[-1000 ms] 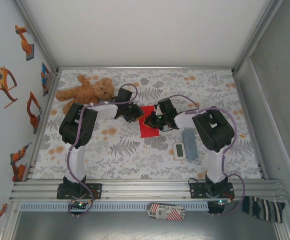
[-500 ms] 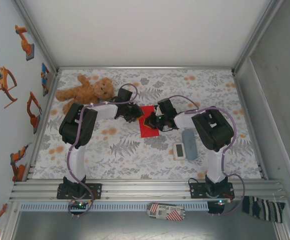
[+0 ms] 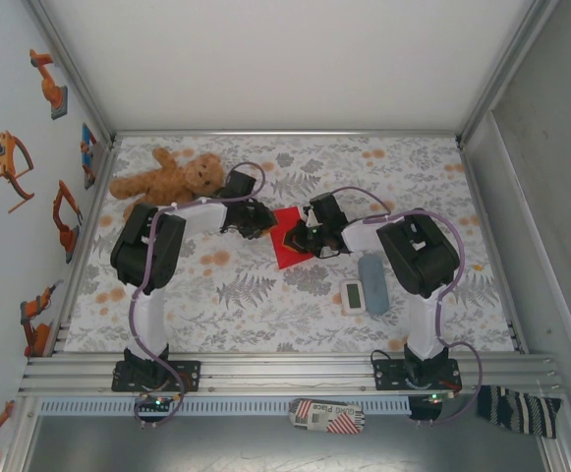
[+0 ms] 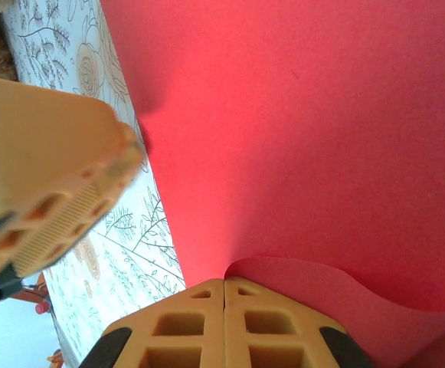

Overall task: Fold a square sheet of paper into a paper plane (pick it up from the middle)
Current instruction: Fold the triangle a second time at the center of the table.

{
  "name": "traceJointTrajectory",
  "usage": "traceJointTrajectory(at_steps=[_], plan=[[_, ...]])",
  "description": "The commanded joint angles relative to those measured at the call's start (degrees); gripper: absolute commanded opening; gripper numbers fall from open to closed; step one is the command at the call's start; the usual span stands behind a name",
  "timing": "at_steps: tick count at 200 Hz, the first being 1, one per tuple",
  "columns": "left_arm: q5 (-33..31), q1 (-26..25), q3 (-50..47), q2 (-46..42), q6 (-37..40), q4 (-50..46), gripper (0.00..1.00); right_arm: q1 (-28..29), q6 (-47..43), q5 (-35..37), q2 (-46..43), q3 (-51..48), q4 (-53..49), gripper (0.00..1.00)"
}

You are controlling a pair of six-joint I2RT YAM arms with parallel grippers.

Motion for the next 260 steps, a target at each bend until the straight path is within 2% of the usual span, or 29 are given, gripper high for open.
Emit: traceJointTrajectory(at_steps=[1, 38, 64, 86, 160, 190, 260], plan=[[-2.99, 1.12, -1.29, -4.82, 0.92, -2.32, 0.26, 0.4, -0.13, 1.75, 1.38, 1.11, -2.39, 0.0], [-3.1, 2.31, -4.83, -7.54, 1.26, -1.18, 0.28, 0.39, -0.85, 0.73, 1.33, 1.56, -2.24, 0.02], [2.62, 1.88, -4.6, -6.1, 2.19, 1.65, 0.28, 0.4, -1.41, 0.11, 1.41, 1.8, -2.02, 0.01], [4.31, 0.7, -3.07, -3.96, 2.17, 2.98, 0.28, 0.4, -2.18, -0.32, 1.35, 1.96, -1.97, 0.01], [1.57, 0.07, 1.69, 2.76, 2.82, -1.25, 0.25, 0.4, -3.14, -2.34, 0.11, 0.83, 1.14, 0.0], [1.14, 0.02, 1.69, 3.61, 2.73, -1.96, 0.22, 0.4, -3.16, -3.27, 0.02, 0.39, 2.2, 0.0], [1.17, -0.16, 1.41, 4.22, 2.73, -2.26, 0.21, 0.4, -2.72, -2.46, 0.81, 0.5, 1.92, 0.0]])
